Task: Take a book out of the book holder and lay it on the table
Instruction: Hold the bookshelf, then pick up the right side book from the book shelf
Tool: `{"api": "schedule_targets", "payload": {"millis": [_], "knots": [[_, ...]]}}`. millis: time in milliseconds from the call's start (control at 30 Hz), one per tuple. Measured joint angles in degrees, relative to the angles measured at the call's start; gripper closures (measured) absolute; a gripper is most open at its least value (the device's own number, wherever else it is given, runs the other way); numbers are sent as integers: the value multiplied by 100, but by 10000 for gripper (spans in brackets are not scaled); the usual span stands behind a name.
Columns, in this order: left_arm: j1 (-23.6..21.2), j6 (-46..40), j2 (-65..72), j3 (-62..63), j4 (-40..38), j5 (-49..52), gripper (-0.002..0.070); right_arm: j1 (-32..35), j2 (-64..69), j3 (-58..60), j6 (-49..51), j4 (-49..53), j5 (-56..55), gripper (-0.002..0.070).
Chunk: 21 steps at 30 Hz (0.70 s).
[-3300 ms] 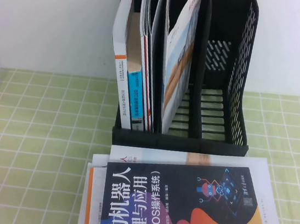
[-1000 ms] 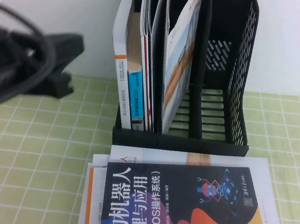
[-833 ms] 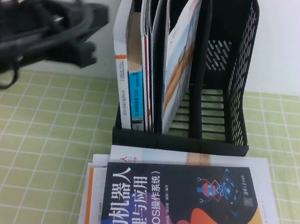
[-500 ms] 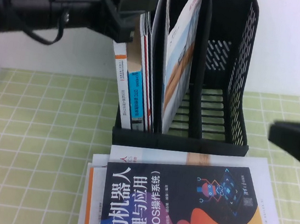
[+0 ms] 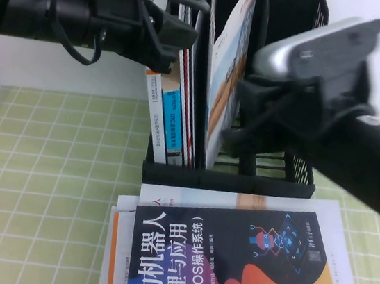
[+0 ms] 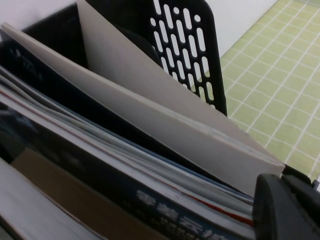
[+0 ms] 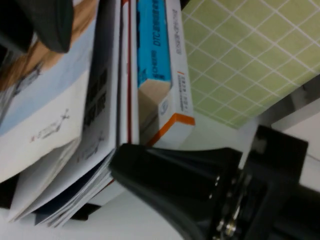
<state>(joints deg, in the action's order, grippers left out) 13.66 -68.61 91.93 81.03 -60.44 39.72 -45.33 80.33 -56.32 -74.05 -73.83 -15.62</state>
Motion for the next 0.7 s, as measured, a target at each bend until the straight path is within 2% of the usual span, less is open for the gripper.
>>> {"api": "schedule_targets", "payload": {"millis": [167, 267, 433, 700], "knots": [[3, 155, 61, 57, 104, 87, 676, -141, 820, -685, -199, -160, -73, 375], [3, 182, 61, 57, 139, 87, 676, -141, 1211, -1000, -235, -204, -357, 304], [3, 204, 61, 71, 139, 99, 676, -128, 1692, -1394, -314, -290, -984, 276], [3, 314, 61, 73, 167, 99, 676, 277, 2650, -2093, -360, -673, -959, 274]]}}
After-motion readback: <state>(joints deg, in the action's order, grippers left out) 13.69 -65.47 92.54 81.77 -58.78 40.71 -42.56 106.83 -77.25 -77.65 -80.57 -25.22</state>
